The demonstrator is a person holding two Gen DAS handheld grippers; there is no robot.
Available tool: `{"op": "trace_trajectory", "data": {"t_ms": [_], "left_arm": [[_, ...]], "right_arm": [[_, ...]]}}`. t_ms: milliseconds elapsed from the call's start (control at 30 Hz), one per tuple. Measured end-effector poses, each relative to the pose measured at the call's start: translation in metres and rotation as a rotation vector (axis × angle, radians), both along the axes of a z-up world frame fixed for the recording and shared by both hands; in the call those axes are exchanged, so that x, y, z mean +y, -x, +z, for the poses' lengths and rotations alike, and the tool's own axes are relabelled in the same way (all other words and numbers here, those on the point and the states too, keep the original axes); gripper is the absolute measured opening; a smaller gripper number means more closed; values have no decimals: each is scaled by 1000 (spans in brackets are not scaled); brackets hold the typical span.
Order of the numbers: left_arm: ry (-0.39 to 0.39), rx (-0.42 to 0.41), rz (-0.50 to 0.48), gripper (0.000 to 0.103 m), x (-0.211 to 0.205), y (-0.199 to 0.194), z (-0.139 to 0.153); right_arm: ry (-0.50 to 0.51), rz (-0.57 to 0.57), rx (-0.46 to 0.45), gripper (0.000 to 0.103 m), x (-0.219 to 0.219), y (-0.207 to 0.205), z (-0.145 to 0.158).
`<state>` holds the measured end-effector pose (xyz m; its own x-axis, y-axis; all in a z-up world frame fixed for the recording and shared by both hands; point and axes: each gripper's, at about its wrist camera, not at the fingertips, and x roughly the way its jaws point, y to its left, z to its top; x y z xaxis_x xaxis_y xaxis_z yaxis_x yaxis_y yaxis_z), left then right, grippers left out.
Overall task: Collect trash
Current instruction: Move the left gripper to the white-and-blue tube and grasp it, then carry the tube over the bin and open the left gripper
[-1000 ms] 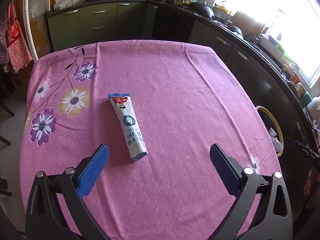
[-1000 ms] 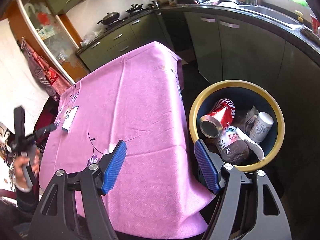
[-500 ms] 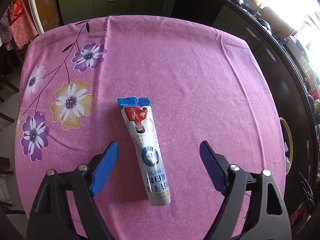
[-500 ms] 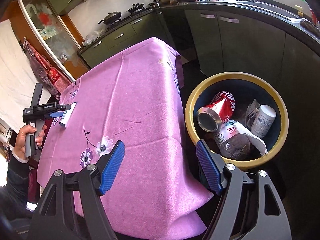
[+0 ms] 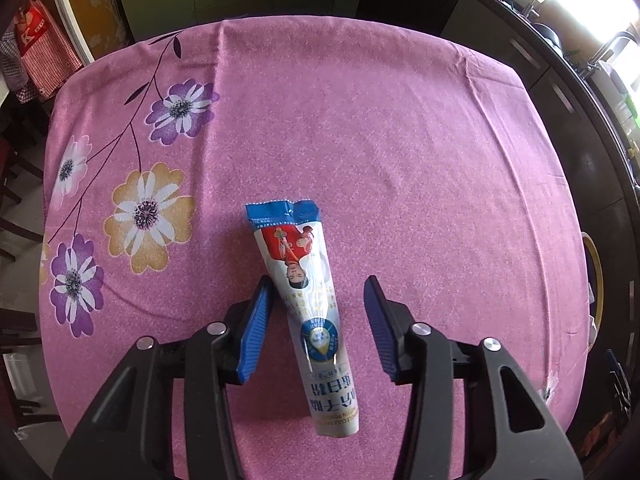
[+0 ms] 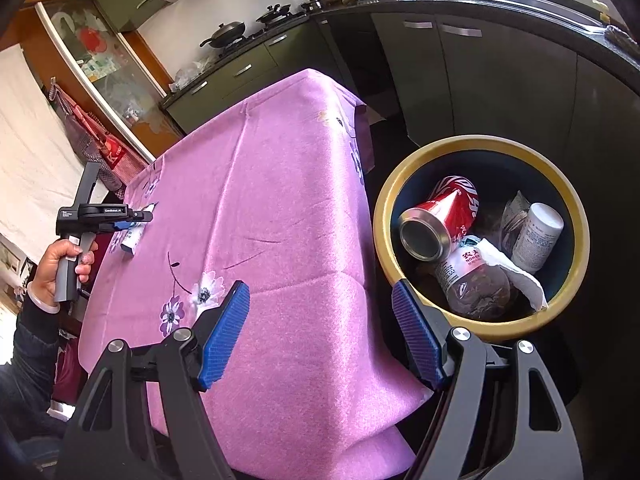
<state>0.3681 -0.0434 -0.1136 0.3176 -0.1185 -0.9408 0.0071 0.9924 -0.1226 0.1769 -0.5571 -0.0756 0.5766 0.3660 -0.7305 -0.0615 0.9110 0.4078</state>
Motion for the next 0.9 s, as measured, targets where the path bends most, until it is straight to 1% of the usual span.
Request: {"op": "trace_trajectory", "data": {"t_ms": [133, 233, 333, 433, 500, 633, 767, 900], "left_arm": [[2, 10, -1, 30, 4, 0, 0], [6, 6, -10, 26, 8, 6, 2], [3, -5, -20, 26, 11, 15, 7], [-2, -41, -36, 26, 11, 27, 18], [-9, -73, -56, 26, 9, 38, 30], [5, -134, -106, 26, -1, 62, 57], [11, -216, -177, 26, -16, 94, 88], [39, -268, -261, 26, -36, 120, 112]], "right_arm": [[-3, -1, 6, 73, 1, 1, -1], [2, 0, 9, 73, 3, 1, -1], [12, 2, 8, 73, 7, 1, 1], [25, 4, 4, 74, 11, 1, 4], [31, 4, -1, 74, 14, 2, 7], [43, 3, -10, 74, 19, 4, 13], [51, 5, -16, 74, 23, 6, 16], [52, 2, -20, 74, 27, 10, 18]]}}
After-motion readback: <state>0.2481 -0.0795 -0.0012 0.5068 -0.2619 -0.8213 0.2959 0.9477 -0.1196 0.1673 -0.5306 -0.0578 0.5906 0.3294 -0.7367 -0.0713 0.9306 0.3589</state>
